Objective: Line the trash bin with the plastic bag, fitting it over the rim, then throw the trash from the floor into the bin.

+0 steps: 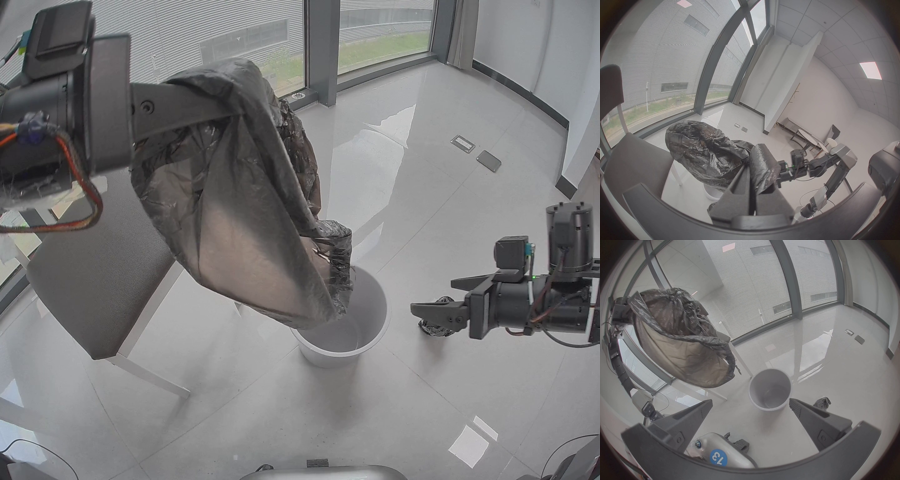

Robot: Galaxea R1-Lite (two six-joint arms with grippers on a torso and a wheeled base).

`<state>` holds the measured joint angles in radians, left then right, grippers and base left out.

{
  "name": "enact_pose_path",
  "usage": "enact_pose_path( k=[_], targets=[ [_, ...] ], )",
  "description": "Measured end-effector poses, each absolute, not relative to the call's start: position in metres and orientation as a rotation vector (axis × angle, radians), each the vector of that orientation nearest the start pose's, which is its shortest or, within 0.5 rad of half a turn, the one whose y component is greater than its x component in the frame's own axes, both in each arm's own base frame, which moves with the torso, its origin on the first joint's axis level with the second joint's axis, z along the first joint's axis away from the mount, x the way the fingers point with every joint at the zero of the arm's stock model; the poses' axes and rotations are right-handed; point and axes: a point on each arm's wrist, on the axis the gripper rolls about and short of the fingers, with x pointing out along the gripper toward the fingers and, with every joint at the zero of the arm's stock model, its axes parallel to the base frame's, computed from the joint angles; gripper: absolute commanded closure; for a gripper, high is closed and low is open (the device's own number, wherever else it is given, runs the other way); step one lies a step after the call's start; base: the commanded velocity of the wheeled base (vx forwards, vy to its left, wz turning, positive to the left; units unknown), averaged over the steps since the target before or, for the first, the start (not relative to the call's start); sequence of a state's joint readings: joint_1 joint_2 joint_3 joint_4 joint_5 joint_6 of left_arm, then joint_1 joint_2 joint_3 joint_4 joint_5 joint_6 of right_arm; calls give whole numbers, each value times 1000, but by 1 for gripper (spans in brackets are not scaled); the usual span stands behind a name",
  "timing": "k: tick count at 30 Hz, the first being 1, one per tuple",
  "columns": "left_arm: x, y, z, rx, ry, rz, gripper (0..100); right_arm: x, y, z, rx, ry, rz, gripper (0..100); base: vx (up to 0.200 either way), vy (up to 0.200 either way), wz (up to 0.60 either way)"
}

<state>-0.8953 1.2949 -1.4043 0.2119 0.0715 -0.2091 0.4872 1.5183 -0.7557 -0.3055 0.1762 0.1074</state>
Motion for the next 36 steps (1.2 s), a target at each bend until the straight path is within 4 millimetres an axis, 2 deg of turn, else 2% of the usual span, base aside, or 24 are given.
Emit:
enact_pose_path(
  k=[18,23,30,31,36],
  targets=[
    [103,-138,383,-233,162,-854,100,310,189,182,32,441,678,0,0,0,0],
    [101,-139,384,-251,152,-864,100,324,207,180,45,427,697,0,0,0,0],
    [102,-140,385,-262,144,-864,100,331,225,176,54,429,724,0,0,0,0],
    [102,-140,385,-263,144,-864,100,332,226,174,53,432,726,100,0,0,0],
    [102,-141,384,-263,145,-861,100,333,231,166,44,451,731,100,0,0,0]
  ],
)
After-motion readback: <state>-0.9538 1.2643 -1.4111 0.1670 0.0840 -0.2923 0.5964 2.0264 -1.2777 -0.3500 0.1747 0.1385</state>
